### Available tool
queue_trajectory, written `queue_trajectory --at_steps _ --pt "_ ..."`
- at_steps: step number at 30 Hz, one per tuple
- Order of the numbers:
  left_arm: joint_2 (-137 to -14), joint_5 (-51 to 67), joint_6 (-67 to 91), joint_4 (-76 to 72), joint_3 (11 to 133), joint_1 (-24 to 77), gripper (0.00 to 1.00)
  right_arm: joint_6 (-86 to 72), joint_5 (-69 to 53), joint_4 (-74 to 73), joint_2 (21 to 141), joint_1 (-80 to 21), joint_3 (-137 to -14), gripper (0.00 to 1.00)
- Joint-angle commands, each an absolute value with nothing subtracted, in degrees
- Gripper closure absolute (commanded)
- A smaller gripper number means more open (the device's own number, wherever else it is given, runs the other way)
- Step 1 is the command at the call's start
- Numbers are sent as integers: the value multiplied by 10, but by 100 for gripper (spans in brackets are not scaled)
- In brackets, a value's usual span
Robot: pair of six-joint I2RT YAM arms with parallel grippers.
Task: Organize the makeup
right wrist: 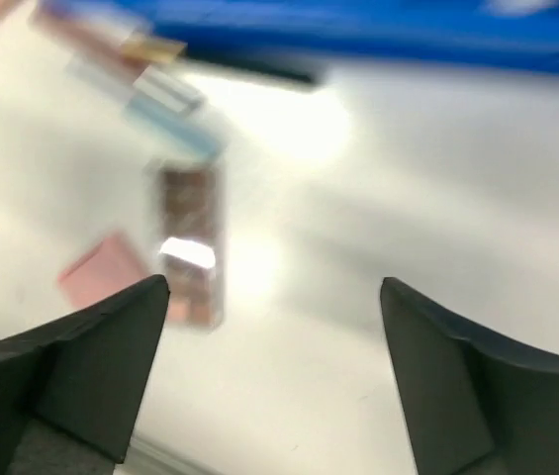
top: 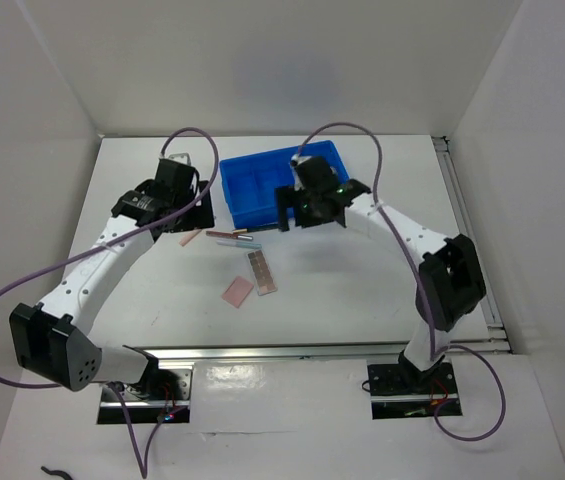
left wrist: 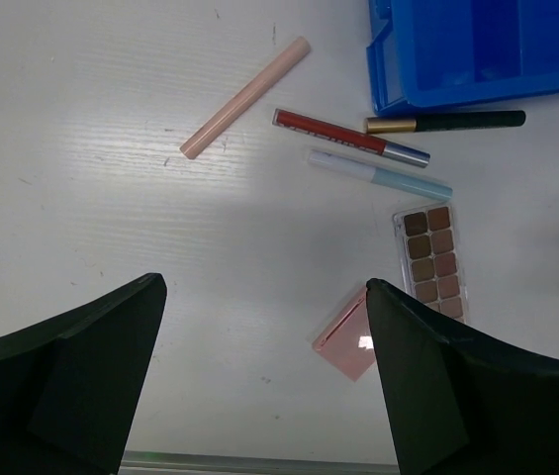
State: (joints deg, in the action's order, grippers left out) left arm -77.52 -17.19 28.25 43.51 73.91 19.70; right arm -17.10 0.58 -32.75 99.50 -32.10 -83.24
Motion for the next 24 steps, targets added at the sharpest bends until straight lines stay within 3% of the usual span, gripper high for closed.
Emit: queue_trajectory --at_steps 1,11,15,17,19,23,24 --pt "-752 -188 308 433 748 200 4 -173 2 -314 969 -393 -790 3" --pt "-722 -207 323 445 748 200 4 -221 55 -322 1079 -497 -833 1" --pt "-708 -213 323 450 743 200 3 -235 68 -335 1079 -491 -848 11" --pt "-703 -213 317 450 737 200 3 -235 68 -335 1072 -470 -854 28" --pt "-698 -218 317 450 737 200 3 -228 60 -330 1067 -465 -860 35" --pt "-698 -218 317 450 737 200 3 -215 34 -341 1092 -465 -873 23" --pt "-698 -218 317 450 737 200 3 -214 34 -341 1109 -465 -881 14"
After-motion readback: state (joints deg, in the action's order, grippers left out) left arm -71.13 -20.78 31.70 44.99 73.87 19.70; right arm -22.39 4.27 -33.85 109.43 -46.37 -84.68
